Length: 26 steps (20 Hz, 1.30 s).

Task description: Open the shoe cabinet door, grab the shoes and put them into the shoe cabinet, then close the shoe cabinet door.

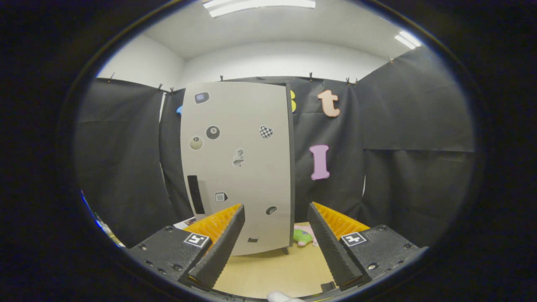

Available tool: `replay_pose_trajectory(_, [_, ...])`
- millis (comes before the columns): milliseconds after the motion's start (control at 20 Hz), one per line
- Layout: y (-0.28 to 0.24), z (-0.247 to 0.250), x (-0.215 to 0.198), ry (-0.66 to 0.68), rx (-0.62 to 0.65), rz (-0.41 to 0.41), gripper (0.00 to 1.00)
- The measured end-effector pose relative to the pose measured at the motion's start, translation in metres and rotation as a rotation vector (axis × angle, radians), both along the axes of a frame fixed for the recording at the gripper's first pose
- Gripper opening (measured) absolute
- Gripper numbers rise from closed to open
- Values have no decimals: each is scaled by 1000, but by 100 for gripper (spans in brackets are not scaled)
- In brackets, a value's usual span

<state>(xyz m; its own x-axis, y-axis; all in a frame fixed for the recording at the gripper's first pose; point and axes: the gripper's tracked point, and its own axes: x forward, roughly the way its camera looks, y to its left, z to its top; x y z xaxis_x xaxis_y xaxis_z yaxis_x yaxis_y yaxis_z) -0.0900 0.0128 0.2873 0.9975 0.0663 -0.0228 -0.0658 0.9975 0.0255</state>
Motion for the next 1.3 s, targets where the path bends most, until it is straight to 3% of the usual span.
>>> replay_pose_trajectory(1300, [-1,-5,0,-2,2,-7,99])
